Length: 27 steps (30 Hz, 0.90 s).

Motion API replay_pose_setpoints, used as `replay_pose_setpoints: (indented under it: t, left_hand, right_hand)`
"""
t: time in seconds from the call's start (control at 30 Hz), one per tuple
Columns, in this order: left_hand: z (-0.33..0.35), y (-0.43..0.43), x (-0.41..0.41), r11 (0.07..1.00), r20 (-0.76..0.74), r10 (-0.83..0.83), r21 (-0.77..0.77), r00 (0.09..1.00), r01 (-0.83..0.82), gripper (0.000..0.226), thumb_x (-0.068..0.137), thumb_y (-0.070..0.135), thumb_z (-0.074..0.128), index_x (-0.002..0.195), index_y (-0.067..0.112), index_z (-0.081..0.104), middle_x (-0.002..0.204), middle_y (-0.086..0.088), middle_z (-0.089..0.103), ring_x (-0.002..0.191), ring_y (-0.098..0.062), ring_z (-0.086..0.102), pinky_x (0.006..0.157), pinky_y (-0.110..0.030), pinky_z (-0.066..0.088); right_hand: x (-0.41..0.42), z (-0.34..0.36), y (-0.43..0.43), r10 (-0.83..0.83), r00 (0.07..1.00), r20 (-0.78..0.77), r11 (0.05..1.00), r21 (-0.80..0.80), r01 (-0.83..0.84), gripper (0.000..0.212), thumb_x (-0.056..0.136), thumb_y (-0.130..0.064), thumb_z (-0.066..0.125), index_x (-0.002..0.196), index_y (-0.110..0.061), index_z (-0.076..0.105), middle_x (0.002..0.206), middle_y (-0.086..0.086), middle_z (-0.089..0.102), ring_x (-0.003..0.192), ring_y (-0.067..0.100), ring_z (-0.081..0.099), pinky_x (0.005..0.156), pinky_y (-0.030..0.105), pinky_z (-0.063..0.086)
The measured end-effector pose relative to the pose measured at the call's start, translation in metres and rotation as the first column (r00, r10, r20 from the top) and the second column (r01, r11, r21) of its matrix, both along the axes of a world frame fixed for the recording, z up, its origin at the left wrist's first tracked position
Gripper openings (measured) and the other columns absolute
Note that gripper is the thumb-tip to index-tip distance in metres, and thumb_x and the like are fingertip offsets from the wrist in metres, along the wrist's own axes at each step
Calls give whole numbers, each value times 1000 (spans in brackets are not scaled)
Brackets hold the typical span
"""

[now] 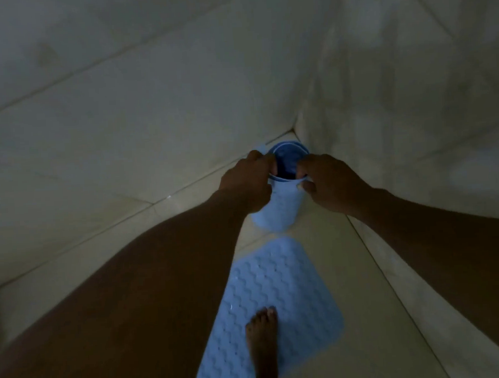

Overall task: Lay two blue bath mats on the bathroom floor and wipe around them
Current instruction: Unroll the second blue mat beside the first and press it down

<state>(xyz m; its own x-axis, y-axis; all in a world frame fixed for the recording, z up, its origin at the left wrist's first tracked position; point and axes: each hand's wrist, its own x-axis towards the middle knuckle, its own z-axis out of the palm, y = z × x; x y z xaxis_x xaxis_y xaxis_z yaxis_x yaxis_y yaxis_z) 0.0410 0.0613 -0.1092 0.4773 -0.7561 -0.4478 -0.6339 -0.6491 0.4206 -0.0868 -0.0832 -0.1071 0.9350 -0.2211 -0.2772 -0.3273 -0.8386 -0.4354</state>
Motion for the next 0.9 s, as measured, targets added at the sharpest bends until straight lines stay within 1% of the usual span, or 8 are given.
replay_pose_setpoints:
  t: [0.1, 0.23, 0.3, 0.4, 0.53, 0.7, 0.8, 0.9]
  left_hand:
    - [14, 29, -26, 1000, 2, 23, 19, 1000, -23, 46, 92, 22, 64, 136, 23, 48, 127, -7, 56, 116, -29, 57, 91, -42, 49]
    - [36, 74, -72, 1000, 2, 8, 22, 1000, -8, 43, 90, 27, 69, 129, 22, 53, 128, -7, 55, 120, -29, 52, 94, -45, 49]
    - [48, 99, -101, 999, -8, 41, 12, 999, -41, 40, 89, 29, 71, 125, 21, 56, 129, -5, 56, 121, -27, 51, 95, -45, 48]
    - [66, 138, -144, 989, -41, 146, -27, 988, -147, 36, 88, 33, 72, 120, 26, 57, 120, -3, 64, 111, -26, 60, 89, -41, 51]
    - [94, 189, -194, 995, 131, 99, -17, 986, -97, 39, 90, 43, 67, 123, 29, 51, 112, -1, 66, 105, -26, 60, 83, -37, 41]
    - [117, 243, -245, 996, 221, 24, 82, 975, -43, 52, 90, 39, 67, 135, 31, 42, 117, 2, 68, 112, -27, 57, 94, -42, 39]
    - [111, 277, -273, 992, 225, 49, 101, 973, -73, 42, 95, 34, 60, 134, 33, 43, 115, 2, 69, 113, -26, 56, 99, -42, 35]
    - [98, 316, -302, 993, 214, 52, 93, 975, -73, 37, 98, 36, 58, 133, 34, 45, 110, 1, 70, 112, -26, 56, 100, -42, 35]
  right_hand:
    - [-24, 17, 23, 7, 1000, -28, 999, 47, -6, 7, 93, -13, 60, 99, -10, 62, 95, 6, 61, 85, 22, 59, 72, 31, 42]
    - [-71, 41, 64, 58, 997, -56, 996, 64, -54, 2, 94, -16, 61, 95, -14, 61, 87, -3, 56, 78, 16, 56, 65, 26, 37]
    - [-96, 56, 87, 86, 994, -67, 994, 70, -82, 8, 93, -18, 61, 87, -20, 56, 81, -3, 57, 74, 16, 58, 61, 24, 39]
    - [-133, 76, 117, 128, 991, -39, 990, 56, -126, 12, 92, -20, 61, 83, -21, 53, 82, 0, 60, 73, 18, 56, 65, 29, 43]
    - [-174, 101, 155, 172, 985, 27, 984, 33, -173, 9, 90, -20, 61, 84, -20, 54, 82, -2, 57, 74, 18, 54, 65, 28, 40]
    - [-217, 105, 200, 206, 977, 56, 978, 21, -207, 14, 92, -25, 61, 84, -20, 50, 78, -3, 52, 73, 19, 48, 66, 31, 37]
    - [-243, 96, 233, 226, 972, 71, 973, 38, -229, 9, 94, -26, 62, 96, -18, 59, 82, -1, 54, 77, 22, 52, 69, 30, 34]
    - [-272, 82, 272, 246, 969, 38, 969, 2, -246, 24, 97, -26, 57, 113, -9, 63, 98, 9, 66, 81, 21, 52, 71, 29, 32]
